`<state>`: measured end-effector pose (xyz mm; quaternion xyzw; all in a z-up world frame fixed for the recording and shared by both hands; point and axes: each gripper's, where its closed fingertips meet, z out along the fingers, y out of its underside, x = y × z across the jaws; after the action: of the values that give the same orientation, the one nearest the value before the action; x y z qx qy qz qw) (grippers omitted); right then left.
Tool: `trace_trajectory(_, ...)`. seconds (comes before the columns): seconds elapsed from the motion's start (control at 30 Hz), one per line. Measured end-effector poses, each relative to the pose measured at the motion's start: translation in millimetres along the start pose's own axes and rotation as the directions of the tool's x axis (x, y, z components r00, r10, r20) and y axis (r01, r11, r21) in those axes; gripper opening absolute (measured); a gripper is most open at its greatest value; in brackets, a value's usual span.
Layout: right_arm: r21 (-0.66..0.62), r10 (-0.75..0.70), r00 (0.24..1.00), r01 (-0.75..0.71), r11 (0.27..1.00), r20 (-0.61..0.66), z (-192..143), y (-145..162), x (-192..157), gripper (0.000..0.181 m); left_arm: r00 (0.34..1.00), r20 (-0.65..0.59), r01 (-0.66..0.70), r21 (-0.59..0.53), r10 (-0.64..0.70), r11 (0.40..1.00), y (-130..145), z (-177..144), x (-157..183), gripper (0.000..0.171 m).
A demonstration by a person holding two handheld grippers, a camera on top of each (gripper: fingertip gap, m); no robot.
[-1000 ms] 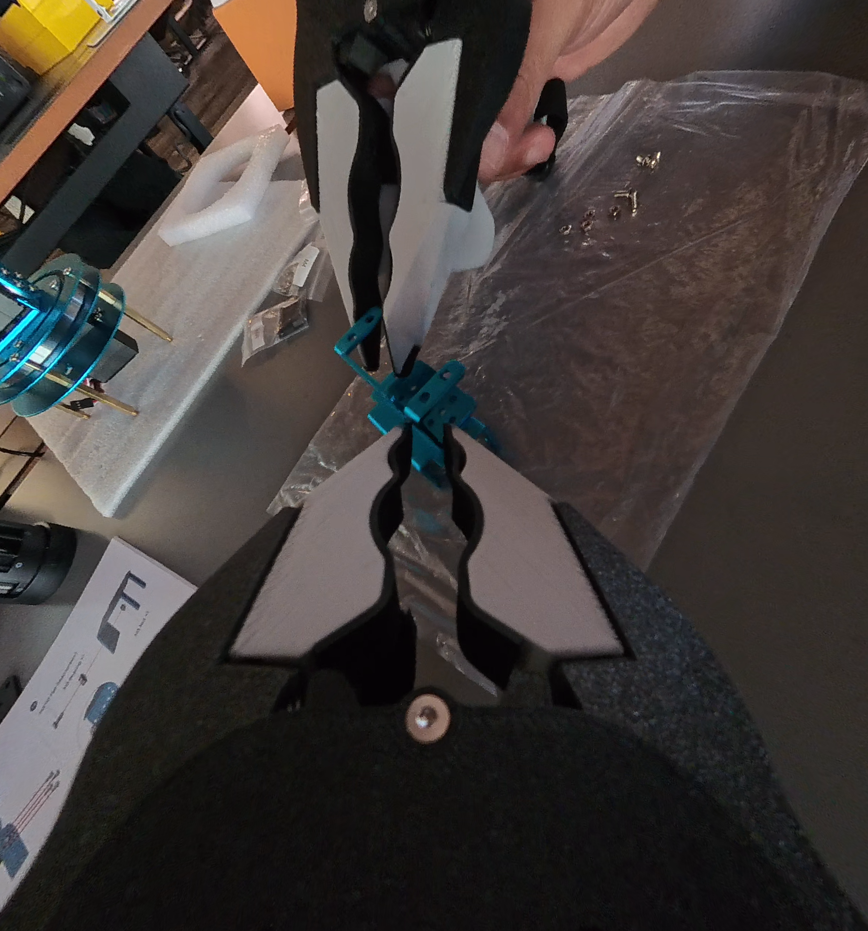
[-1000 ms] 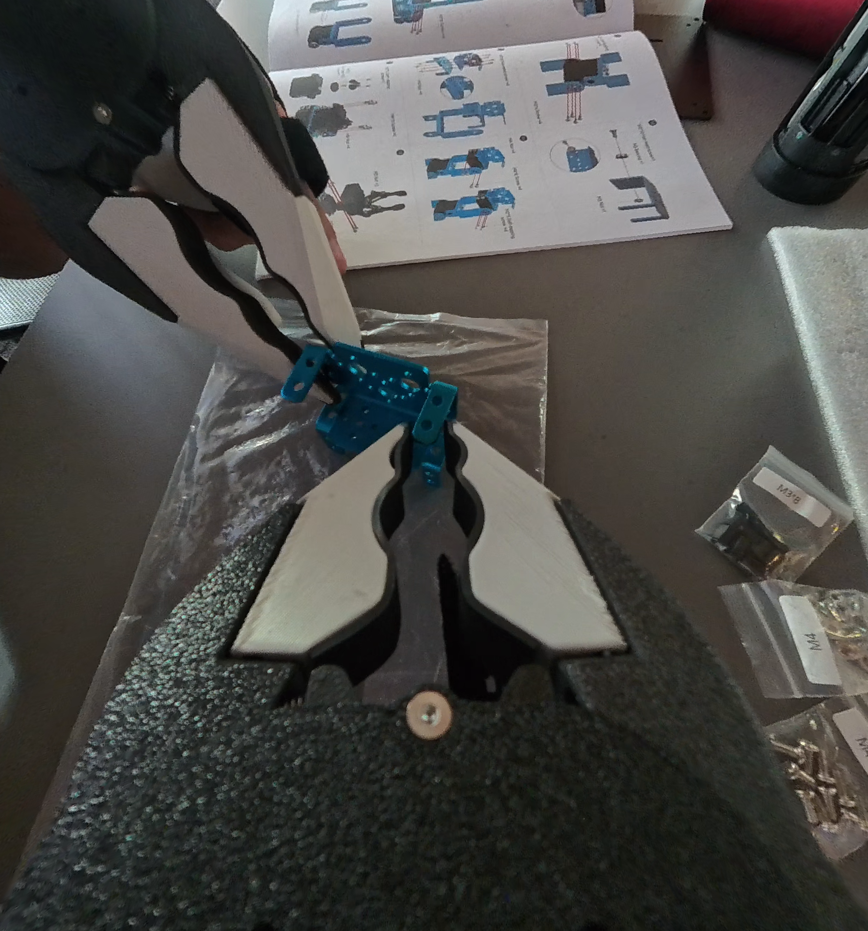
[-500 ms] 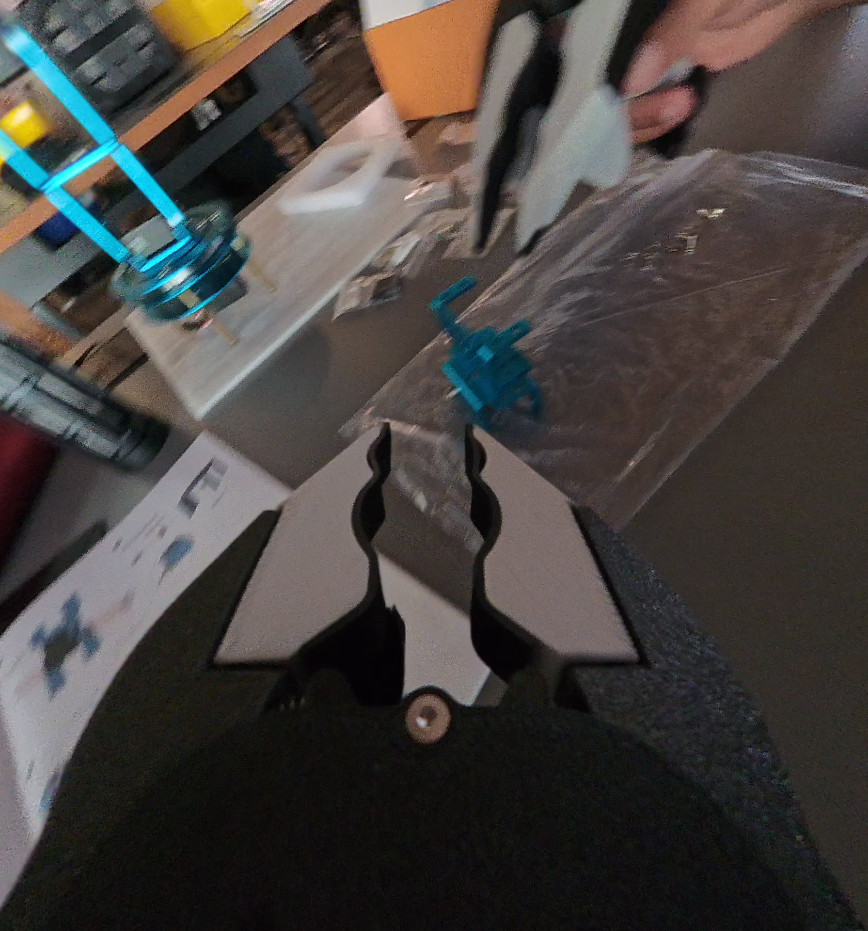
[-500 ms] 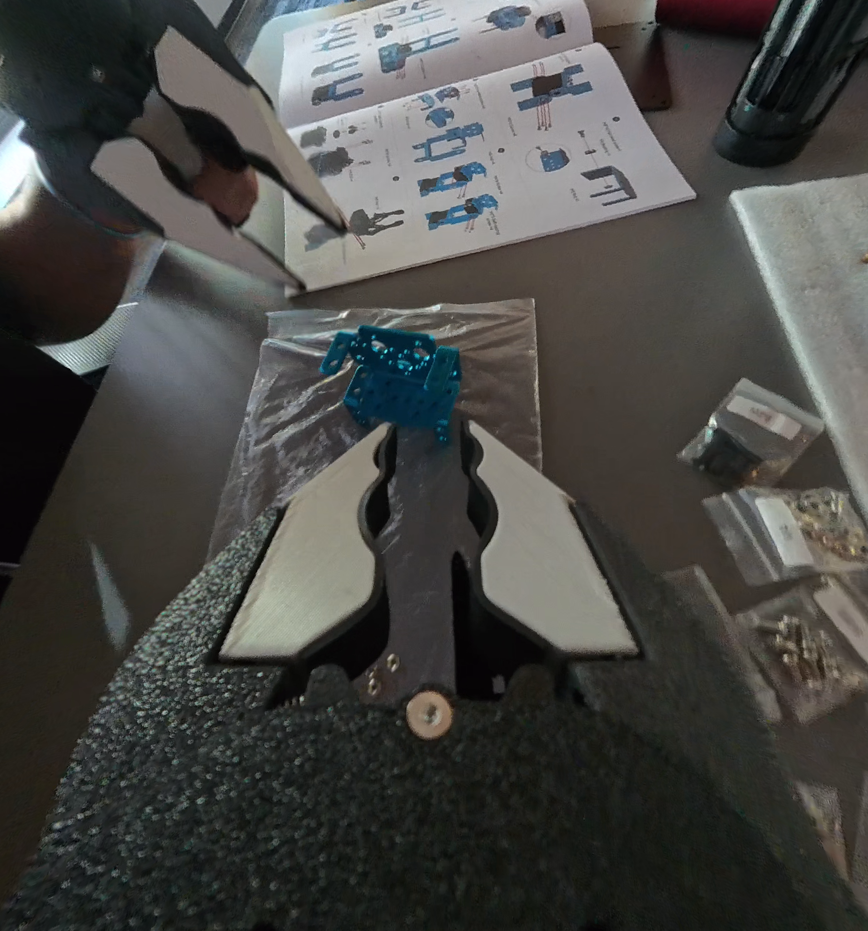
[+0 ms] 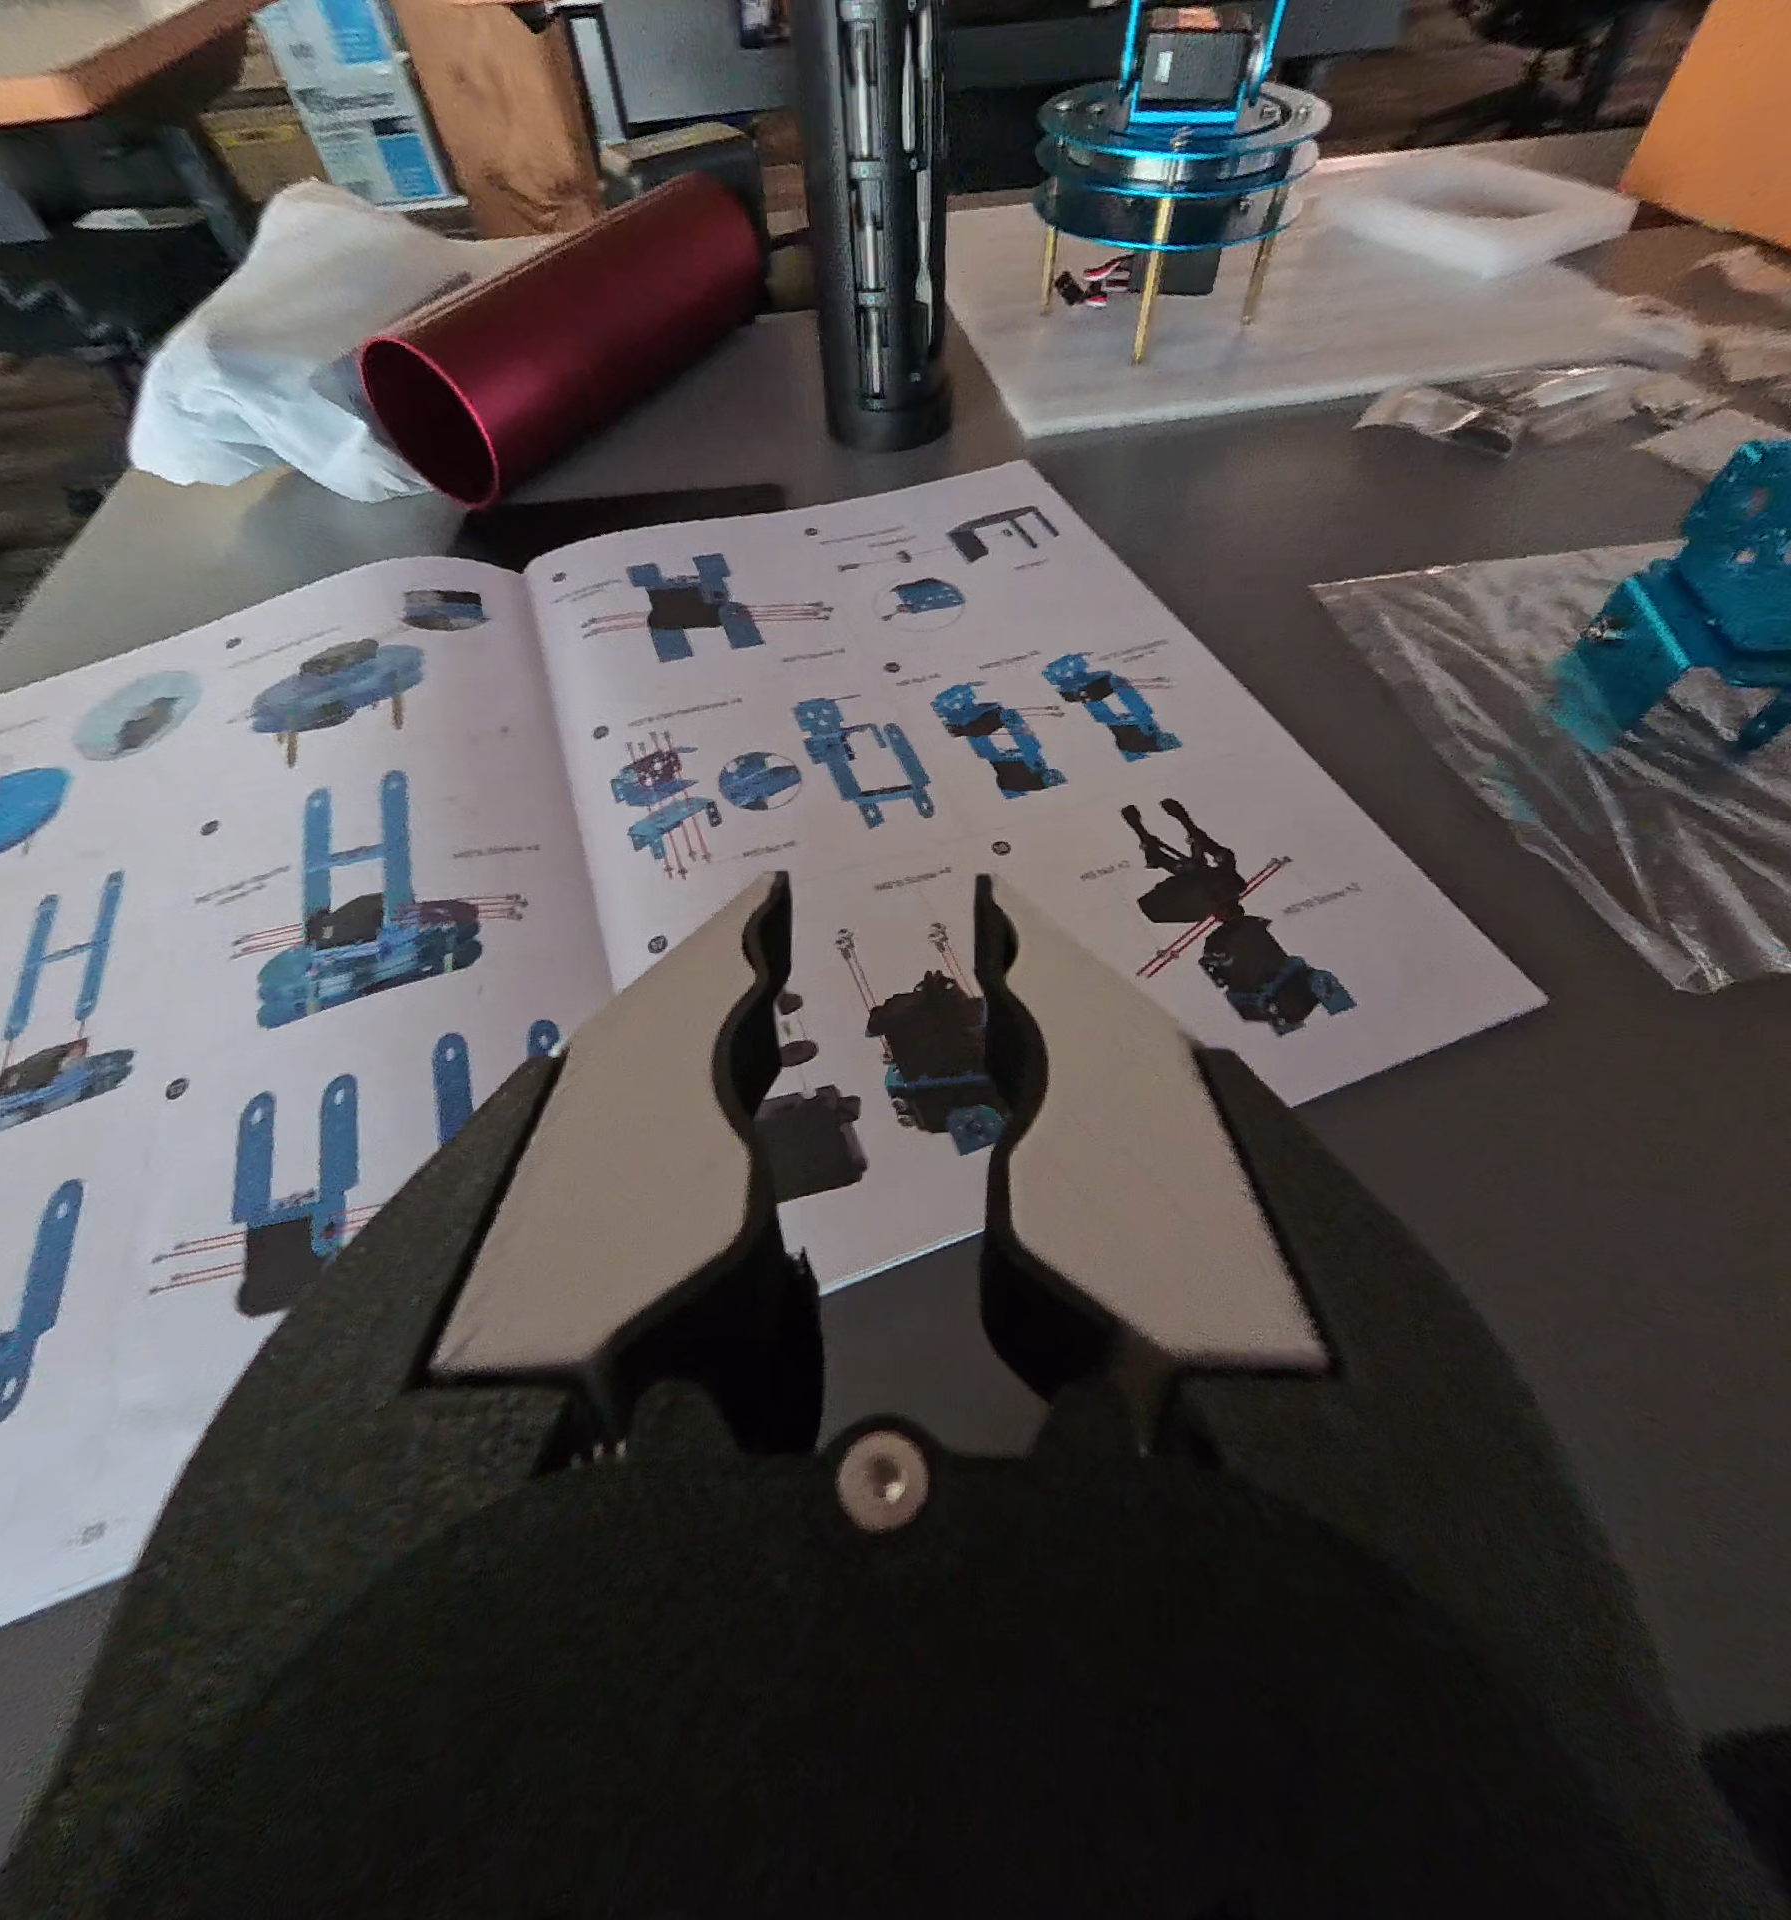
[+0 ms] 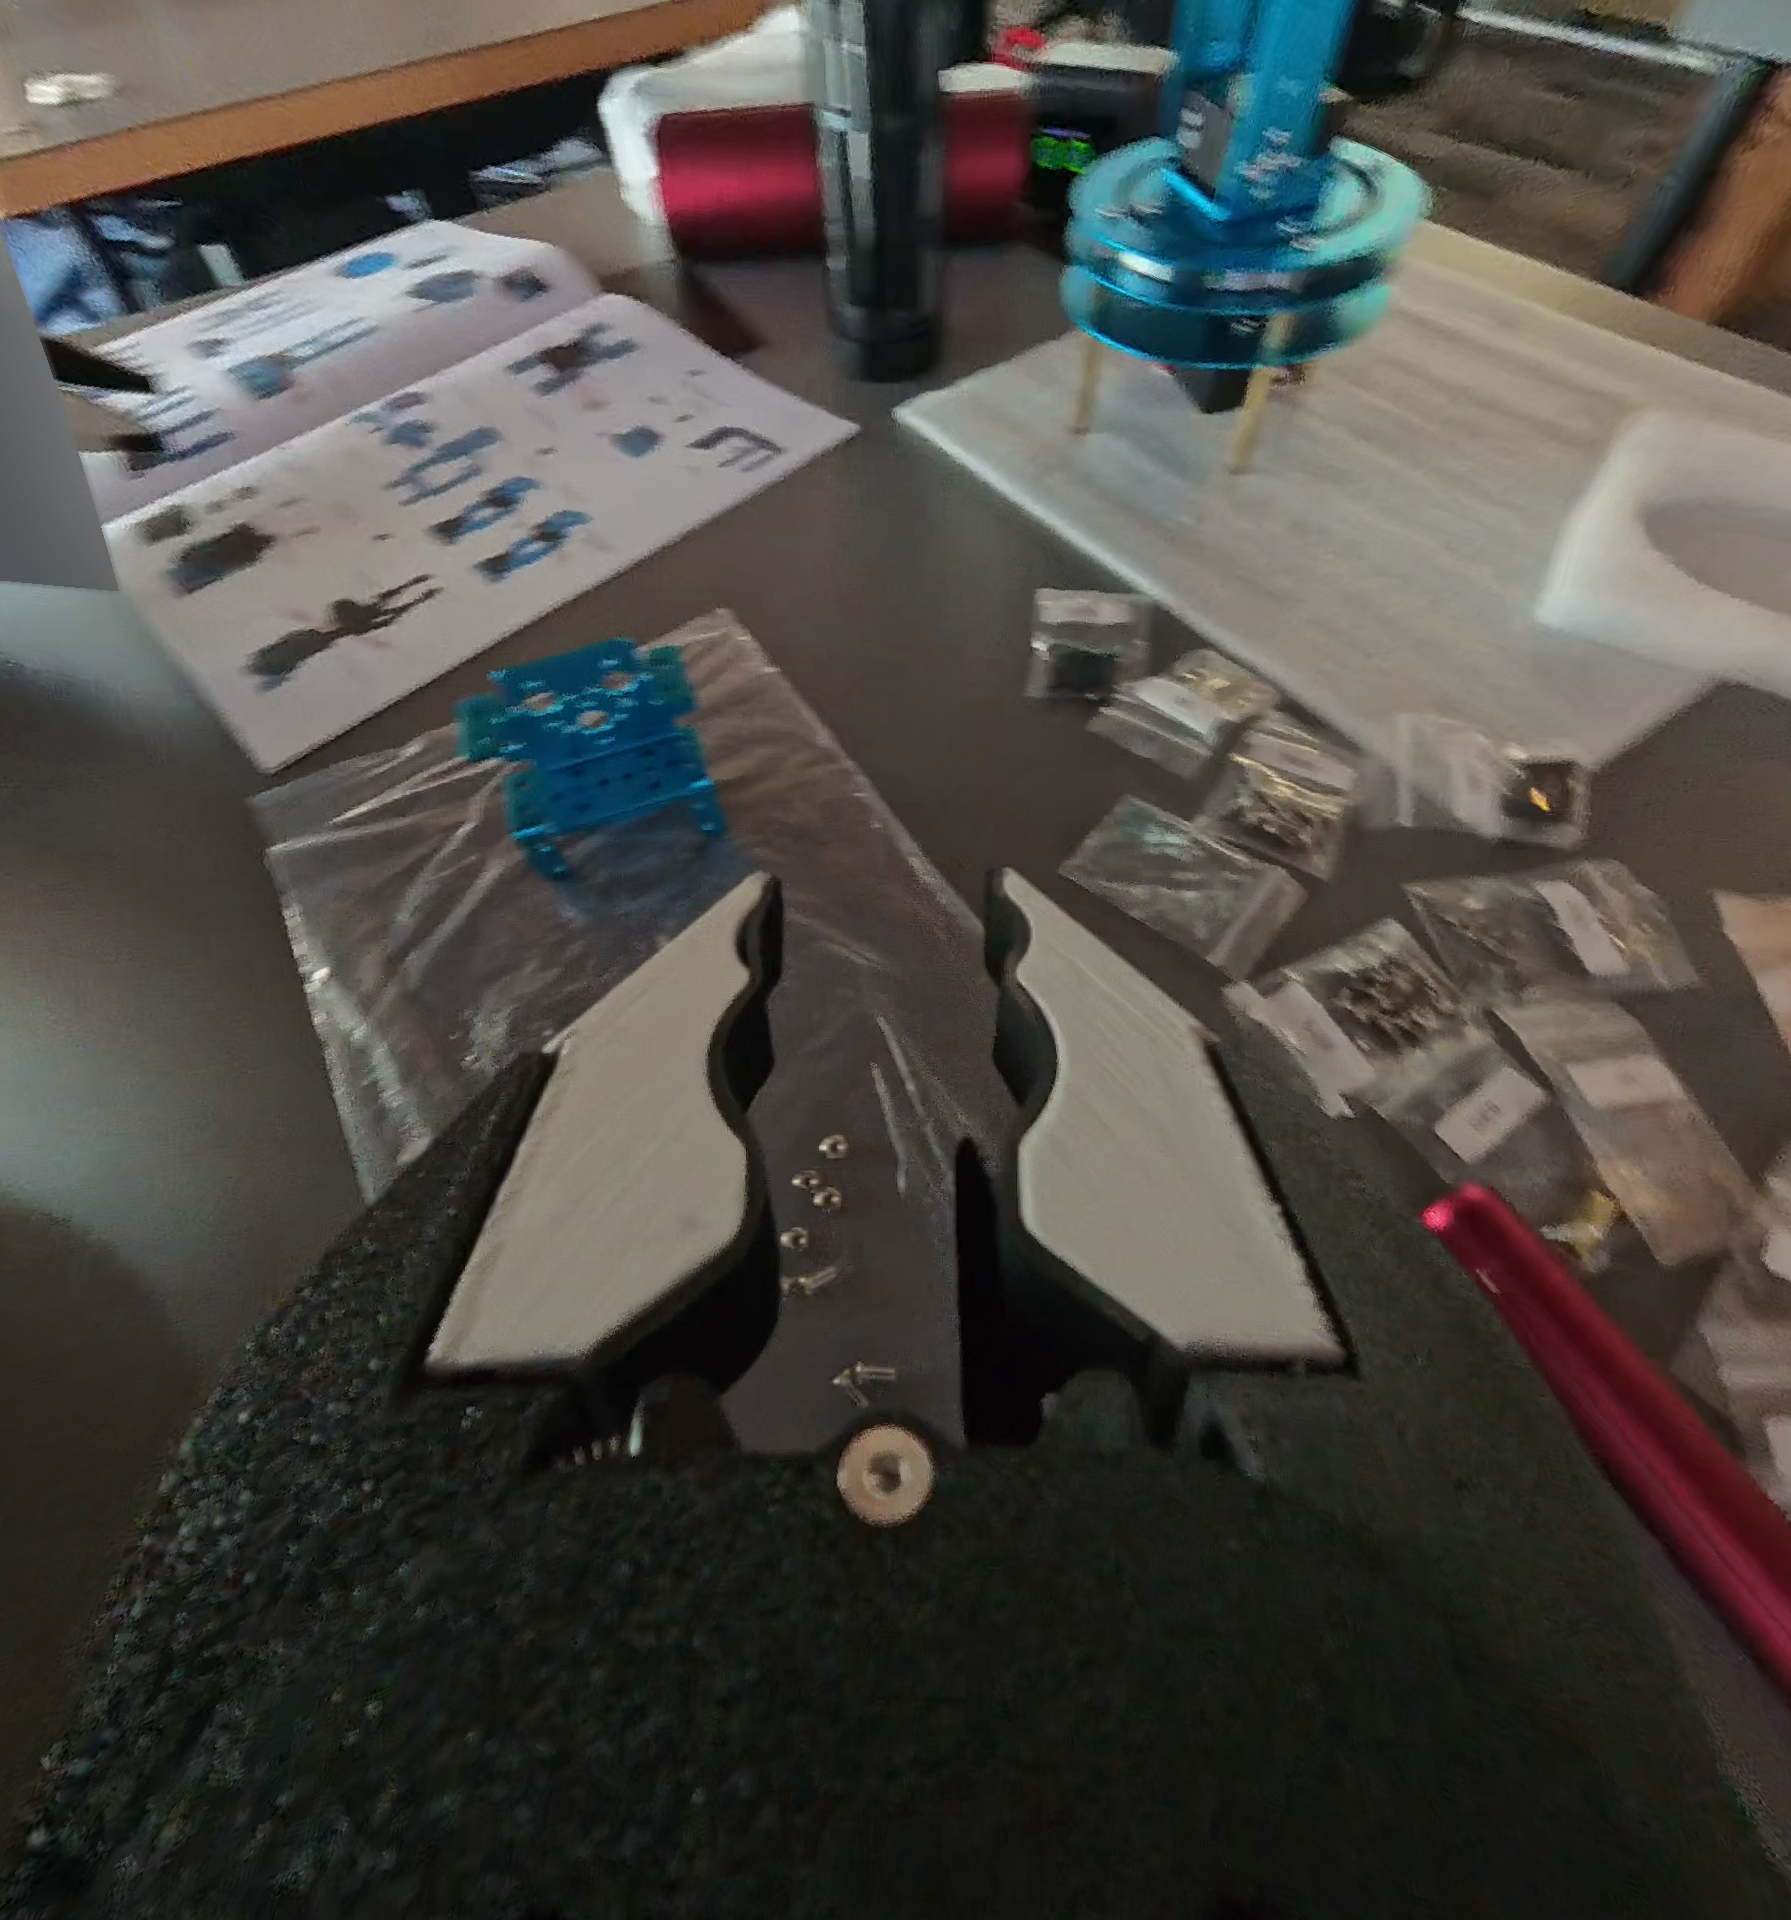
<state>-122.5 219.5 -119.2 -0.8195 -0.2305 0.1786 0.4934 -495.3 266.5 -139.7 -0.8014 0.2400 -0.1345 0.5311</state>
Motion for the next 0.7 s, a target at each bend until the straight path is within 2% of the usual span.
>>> trace_trajectory(0.07, -0.051, -0.01, 0.997, 0.006, 0.999, -0.071, -0.5, 0.7, 12.3, 0.047, 1.0, -0.001, 0.012, -0.01, -0.012, 1.0, 3.2, -0.7, -10.3, 0.035)
trace_trajectory(0.13, -0.037, -0.029, 0.992, 0.024, 0.999, -0.126, -0.7, -2.6, 21.1, 0.04, 1.0, -0.011, 0.021, -0.027, -0.021, 0.999, 6.2, 0.6, -13.8, 0.036)
trace_trajectory(0.3, -0.027, 0.017, 0.999, -0.018, 0.999, -0.046, 10.5, -1.8, 6.4, 0.04, 1.0, 0.02, -0.01, -0.051, 0.011, 0.999, 9.5, 3.4, -14.6, 0.036)
trace_trajectory(0.43, -0.024, -0.049, 0.994, 0.047, 0.999, -0.094, 8.3, -2.2, 7.8, 0.039, 0.997, 0.04, -0.06, -0.052, 0.063, 0.997, 9.5, 3.5, -12.2, 0.036)
trace_trajectory(0.7, -0.01, -0.065, 0.995, 0.065, 0.998, -0.079, 5.9, -4.4, -1.3, 0.038, 0.999, 0.03, -0.031, -0.05, 0.032, 0.998, 9.5, 3.5, -13.9, 0.036)
